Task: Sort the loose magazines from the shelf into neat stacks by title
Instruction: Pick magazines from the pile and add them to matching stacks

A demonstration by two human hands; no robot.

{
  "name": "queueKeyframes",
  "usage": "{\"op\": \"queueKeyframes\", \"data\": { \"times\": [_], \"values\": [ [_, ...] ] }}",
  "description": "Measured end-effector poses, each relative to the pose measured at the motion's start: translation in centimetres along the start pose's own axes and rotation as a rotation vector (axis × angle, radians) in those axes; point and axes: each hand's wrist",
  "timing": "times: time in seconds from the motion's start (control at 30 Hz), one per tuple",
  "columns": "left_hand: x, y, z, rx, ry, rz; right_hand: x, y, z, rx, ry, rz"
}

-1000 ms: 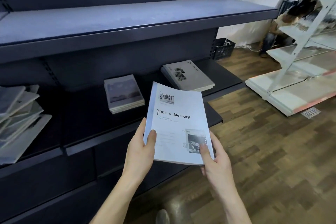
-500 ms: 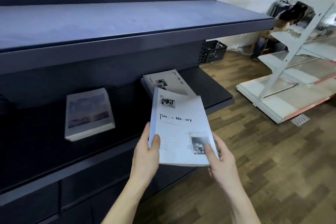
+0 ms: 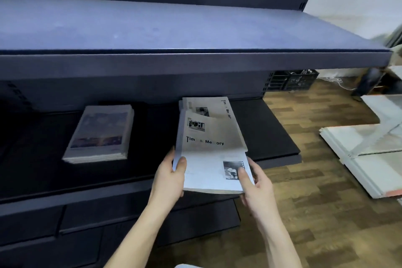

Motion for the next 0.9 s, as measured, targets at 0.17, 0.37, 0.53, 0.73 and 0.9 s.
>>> {"op": "queueKeyframes", "data": {
  "times": [0.17, 0.37, 0.53, 0.73, 0.9],
  "values": [
    [1.8, -1.4, -2.9, -0.033, -0.078, 0.069, 5.1, 1.4, 2.0, -0.044, 0.112, 0.003],
    [2.2, -2.2, -4.6, 0.079, -0.089, 0.046, 9.1, 1.0, 3.1, -0.229, 0.205, 0.061],
    [1.5, -1.2, -5.6, 0.195, 0.093, -0.063, 10.4, 1.8, 3.5, -0.356, 0.286, 0.145],
    [2.8, -1.1, -6.9, 0.567, -0.152, -0.116, 12.4, 1.1, 3.7, -0.551, 0.266, 0.223],
    [4.1, -0.9, -6.4, 0.677, -0.161, -0.149, 12.9, 1.0, 3.3, -0.6, 0.205, 0.234]
  ]
}}
Point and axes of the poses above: each hand's wrist, its own x-axis towards the middle knuckle, its own z-axis out of the back of the hand, y = z × x, and after that the axes turned 6 degrees about x, right-handed
